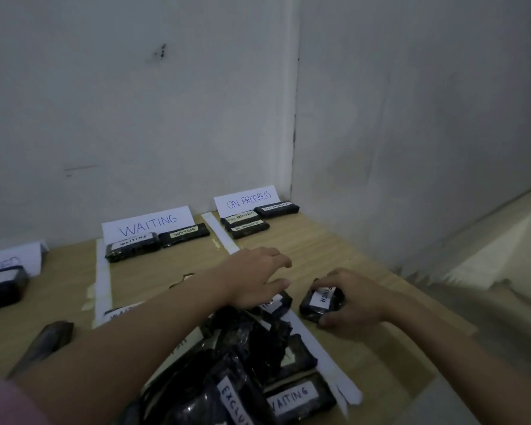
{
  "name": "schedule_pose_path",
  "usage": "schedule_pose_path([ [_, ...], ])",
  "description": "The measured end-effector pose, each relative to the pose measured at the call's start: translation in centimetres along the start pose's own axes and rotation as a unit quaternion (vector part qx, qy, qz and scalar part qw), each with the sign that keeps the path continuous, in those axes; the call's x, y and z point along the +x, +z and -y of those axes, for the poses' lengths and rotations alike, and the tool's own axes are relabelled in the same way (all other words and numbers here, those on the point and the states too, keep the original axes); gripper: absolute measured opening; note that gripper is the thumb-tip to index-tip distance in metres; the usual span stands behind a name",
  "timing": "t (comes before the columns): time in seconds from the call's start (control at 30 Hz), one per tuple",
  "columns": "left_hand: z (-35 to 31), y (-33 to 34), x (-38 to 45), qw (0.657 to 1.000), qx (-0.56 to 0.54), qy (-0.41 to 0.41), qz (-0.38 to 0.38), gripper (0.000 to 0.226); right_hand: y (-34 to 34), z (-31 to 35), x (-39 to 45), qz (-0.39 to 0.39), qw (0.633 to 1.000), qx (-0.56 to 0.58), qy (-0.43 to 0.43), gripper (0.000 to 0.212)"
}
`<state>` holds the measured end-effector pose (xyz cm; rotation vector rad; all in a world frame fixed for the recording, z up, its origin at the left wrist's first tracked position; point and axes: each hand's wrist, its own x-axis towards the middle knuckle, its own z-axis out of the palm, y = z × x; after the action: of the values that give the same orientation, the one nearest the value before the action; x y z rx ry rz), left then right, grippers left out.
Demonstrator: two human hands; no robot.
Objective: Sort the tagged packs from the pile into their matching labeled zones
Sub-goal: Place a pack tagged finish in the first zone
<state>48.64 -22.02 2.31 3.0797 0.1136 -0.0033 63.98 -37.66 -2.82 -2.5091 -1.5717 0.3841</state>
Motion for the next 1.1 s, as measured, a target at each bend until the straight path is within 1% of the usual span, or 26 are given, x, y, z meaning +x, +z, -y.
schedule_pose_path([
  [0.07, 0.0, 0.0, -0.5, 0.999, -0.036, -0.015, -0.015, 0.042, -0.1, 0.1, -0.3, -0.067, 0.997, 0.031, -0.018, 0.073],
  [0.1, -0.1, 0.0, -0.7, 0.997, -0.071, -0.029, -0.029, 0.042, -0.5, 0.4, -0.5, -0.106, 0.992, 0.057, -0.034, 0.075],
  [0.17, -0.3, -0.3, -1.1, 0.977, -0.187, -0.076, -0.068, 0.045, -1.6, 2.0, -1.1, -0.174, 0.973, 0.122, -0.091, 0.08],
  [0.2, -0.5, -0.7, -1.3, 0.956, -0.262, -0.104, -0.085, 0.046, -2.2, 3.2, -1.4, -0.193, 0.962, 0.149, -0.124, 0.083],
  [0.23, -0.6, -1.2, -1.7, 0.927, -0.338, -0.128, -0.099, 0.045, -2.9, 4.5, -1.7, -0.203, 0.952, 0.168, -0.158, 0.086],
  [0.3, -0.6, -2.3, -2.6, 0.862, -0.467, -0.154, -0.124, 0.037, -3.9, 7.0, -2.1, -0.203, 0.937, 0.184, -0.217, 0.092],
  [0.37, -0.1, -3.4, -4.1, 0.802, -0.553, -0.162, -0.155, 0.029, -4.5, 9.4, -2.1, -0.19, 0.931, 0.187, -0.251, 0.096],
  [0.43, 0.8, -4.5, -6.0, 0.758, -0.6, -0.164, -0.197, 0.025, -4.8, 11.7, -1.8, -0.206, 0.922, 0.183, -0.272, 0.094],
  [0.53, 2.7, -5.9, -9.8, 0.699, -0.639, -0.191, -0.258, 0.02, -4.7, 15.0, -0.8, -0.275, 0.897, 0.186, -0.293, 0.083],
  [0.6, 3.9, -6.5, -12.7, 0.668, -0.652, -0.215, -0.289, 0.021, -4.4, 17.3, -0.5, -0.289, 0.887, 0.216, -0.288, 0.079],
  [0.7, 5.4, -6.8, -17.4, 0.654, -0.636, -0.239, -0.331, 0.029, -3.7, 21.1, 0.0, -0.263, 0.888, 0.221, -0.306, 0.072],
  [0.8, 6.3, -6.8, -21.6, 0.635, -0.629, -0.253, -0.37, 0.027, -2.7, 25.4, 0.8, -0.255, 0.886, 0.173, -0.347, 0.069],
  [0.93, 6.8, -6.7, -26.4, 0.617, -0.612, -0.273, -0.413, 0.027, -1.4, 31.6, 1.7, -0.274, 0.871, 0.11, -0.394, 0.076],
  [1.03, 7.5, -6.7, -30.7, 0.595, -0.601, -0.295, -0.445, 0.025, -0.4, 36.4, 2.0, -0.268, 0.853, 0.105, -0.435, 0.071],
  [1.1, 8.5, -6.5, -34.0, 0.592, -0.582, -0.317, -0.459, 0.023, 0.2, 39.7, 2.2, -0.277, 0.84, 0.089, -0.458, 0.069],
])
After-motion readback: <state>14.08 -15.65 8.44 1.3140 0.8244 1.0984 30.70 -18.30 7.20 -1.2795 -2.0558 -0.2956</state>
